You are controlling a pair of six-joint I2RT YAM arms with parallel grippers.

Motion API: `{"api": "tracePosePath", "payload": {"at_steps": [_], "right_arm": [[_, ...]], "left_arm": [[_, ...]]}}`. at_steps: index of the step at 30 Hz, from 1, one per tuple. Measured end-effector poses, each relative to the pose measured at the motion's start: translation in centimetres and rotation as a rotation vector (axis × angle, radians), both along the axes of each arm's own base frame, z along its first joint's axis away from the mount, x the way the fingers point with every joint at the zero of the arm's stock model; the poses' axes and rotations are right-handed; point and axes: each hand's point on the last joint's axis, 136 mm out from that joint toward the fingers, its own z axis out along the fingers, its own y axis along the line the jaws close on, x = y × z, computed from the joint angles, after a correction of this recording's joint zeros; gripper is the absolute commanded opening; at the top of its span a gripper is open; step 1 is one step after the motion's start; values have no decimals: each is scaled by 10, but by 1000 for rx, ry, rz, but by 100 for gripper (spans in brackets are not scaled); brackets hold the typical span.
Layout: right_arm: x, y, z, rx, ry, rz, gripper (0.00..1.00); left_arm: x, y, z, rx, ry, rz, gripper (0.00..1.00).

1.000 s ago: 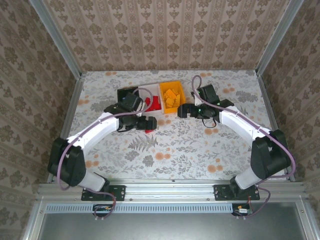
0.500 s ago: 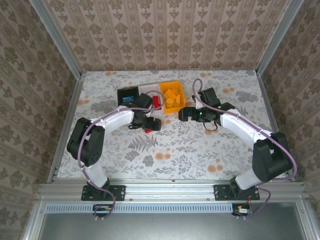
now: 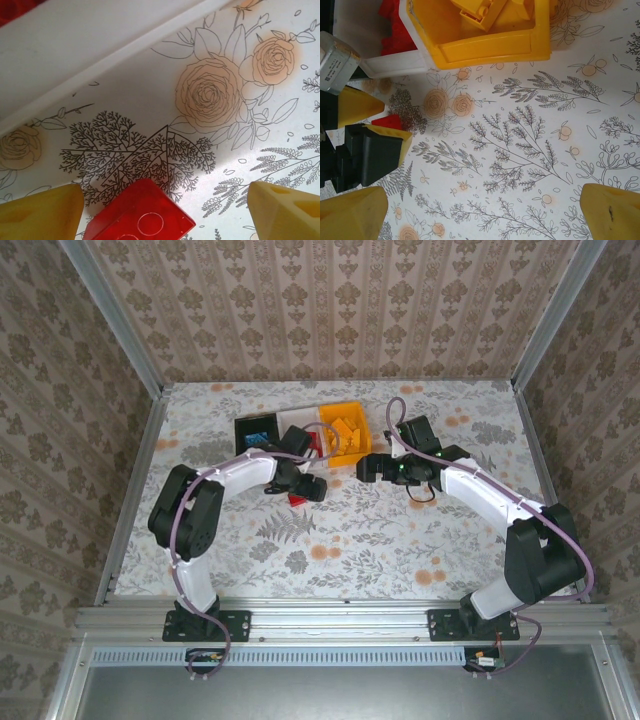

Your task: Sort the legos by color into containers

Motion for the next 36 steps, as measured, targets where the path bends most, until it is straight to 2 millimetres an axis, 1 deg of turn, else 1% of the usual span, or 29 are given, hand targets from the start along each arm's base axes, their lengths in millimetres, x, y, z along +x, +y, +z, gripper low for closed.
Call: {"api": "tracePosePath", "payload": {"at_steps": [4, 7, 12, 15, 19, 20, 22, 28, 31, 36], "right_arm": [[0, 0, 0, 4, 4, -6, 100], [-1, 0, -1, 8, 11, -14, 100], [-3, 0, -5, 11, 21, -17, 100], [-4, -1, -2, 13, 15, -17, 100], [-6, -1, 3, 19, 1, -17, 100], [-6, -2, 3, 20, -1, -17, 100], [-7, -2, 4, 20, -1, -17, 100], [-7, -2, 5, 22, -3, -20, 100], [-8, -2, 8, 26, -11, -20, 100], [-8, -2, 12, 30, -21, -20, 100]], "left_arm": [[-6, -6, -1, 5, -4, -34, 72], [-9, -8, -2, 11, -2, -49, 68], [-15, -3, -7, 36, 11, -49, 68], [-20, 0, -9, 55, 14, -55, 69], [-31, 2, -8, 75, 12, -70, 68], [-33, 3, -8, 80, 11, -71, 67], [-36, 5, -9, 91, 14, -74, 60], [-37, 10, -11, 111, 15, -72, 44], [-36, 12, -11, 119, 14, -65, 42], [-37, 17, -10, 135, 28, -53, 42]]}}
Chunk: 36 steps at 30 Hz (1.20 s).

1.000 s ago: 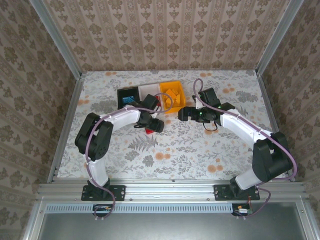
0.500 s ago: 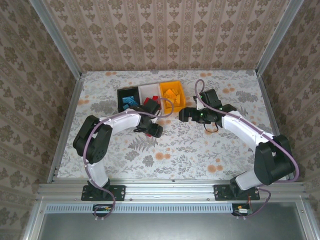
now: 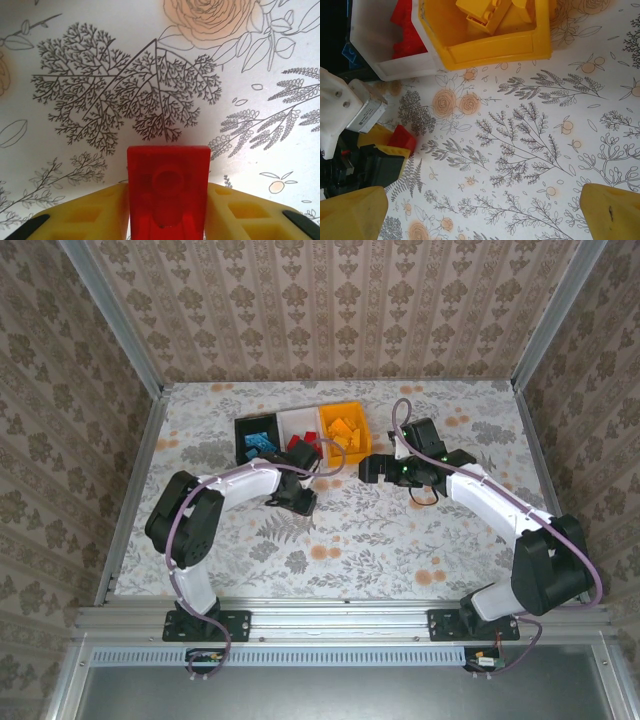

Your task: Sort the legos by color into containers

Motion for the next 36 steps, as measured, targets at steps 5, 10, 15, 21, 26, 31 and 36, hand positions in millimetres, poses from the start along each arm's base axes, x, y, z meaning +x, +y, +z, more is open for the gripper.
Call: {"api": "tracePosePath", "payload": {"at_steps": [5, 10, 15, 21, 26, 31, 36], "right_arm": [[0, 0, 0, 0, -1, 0, 100], [-1, -1, -1, -3, 1, 2, 100], [-5, -5, -10, -17, 17, -5, 100], [-9, -9, -13, -34, 23, -8, 100], [-14, -12, -22, -48, 40, -10, 100], [-12, -8, -27, -34, 53, -3, 100], [-14, -7, -32, -29, 66, 0, 100]], "left_arm": [[15, 1, 23, -16, -18, 27, 42], [64, -4, 98, -123, -153, 85, 42], [121, -2, 182, -228, -329, 129, 42], [129, -8, 172, -171, -317, 89, 66], [35, -12, 79, -13, -102, -25, 68], [-7, 14, 34, 69, 21, 3, 69], [2, 9, 32, 35, -10, 33, 69]]}}
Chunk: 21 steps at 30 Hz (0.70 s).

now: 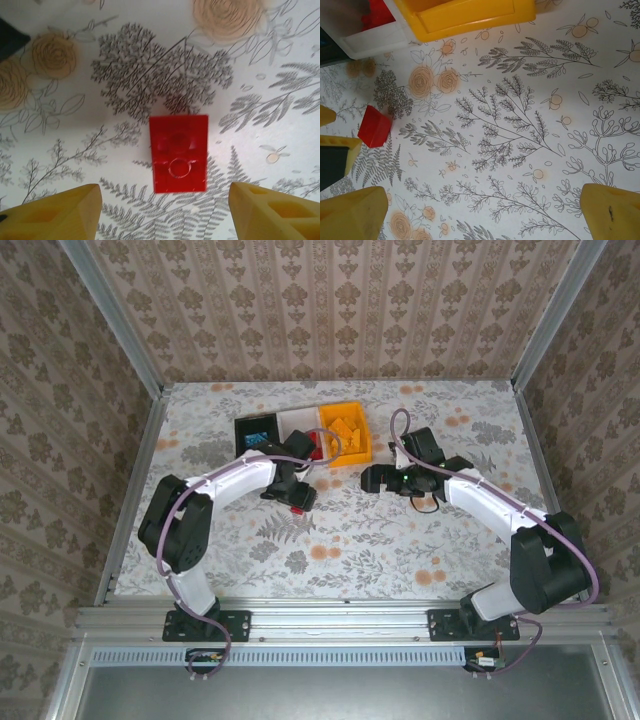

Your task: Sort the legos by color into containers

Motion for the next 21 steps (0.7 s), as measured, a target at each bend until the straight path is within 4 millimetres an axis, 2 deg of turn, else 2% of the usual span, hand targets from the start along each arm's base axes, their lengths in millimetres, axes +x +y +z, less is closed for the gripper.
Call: {"api": "tracePosePath", "payload": {"at_steps": [4, 10, 14, 16, 18, 21], "right_arm": [[-3, -1, -5, -4, 12, -1, 100], [-3, -1, -5, -4, 14, -3, 100], [-4, -2, -6, -4, 15, -3, 100], [-4, -2, -6, -4, 15, -3, 100], [-4, -2, -6, -4, 16, -5, 100], [-4, -2, -6, -5, 15, -5, 100]], "left_arm": [[7, -8, -1, -30, -19, 3, 68], [7, -12, -25, -19, 22, 10, 63], [4, -12, -38, -1, 51, 24, 45], [3, -12, -38, 1, 53, 25, 38], [4, -12, -38, -1, 53, 31, 26], [5, -14, -35, -3, 50, 29, 21]]}}
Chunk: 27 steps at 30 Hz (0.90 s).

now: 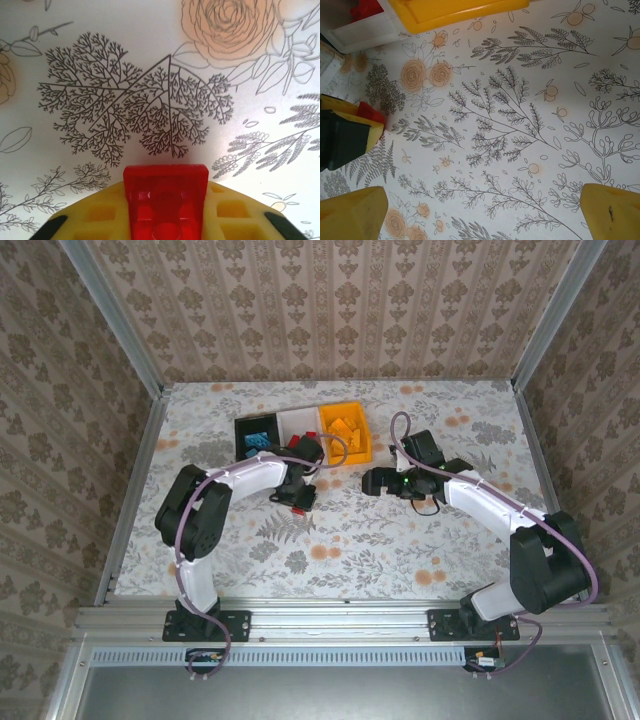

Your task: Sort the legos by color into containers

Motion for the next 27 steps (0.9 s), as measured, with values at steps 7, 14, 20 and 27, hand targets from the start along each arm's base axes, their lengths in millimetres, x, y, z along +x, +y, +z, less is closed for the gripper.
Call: {"api": "tracePosePath", "payload": {"at_steps": [7, 14, 20, 27], "right_arm": [[8, -21, 14, -26, -54, -57, 100], [20, -88, 39, -111, -173, -227, 100], [17, -127, 40, -205, -282, -326, 100], [10, -160, 8, -365, -394, -332, 100]], "left_arm": [[23, -14, 37, -30, -58, -9, 20], [107, -29, 129, -152, -294, 17, 21], [178, -16, 118, -122, -339, 69, 50], [183, -3, 74, -61, -251, 73, 61]]}}
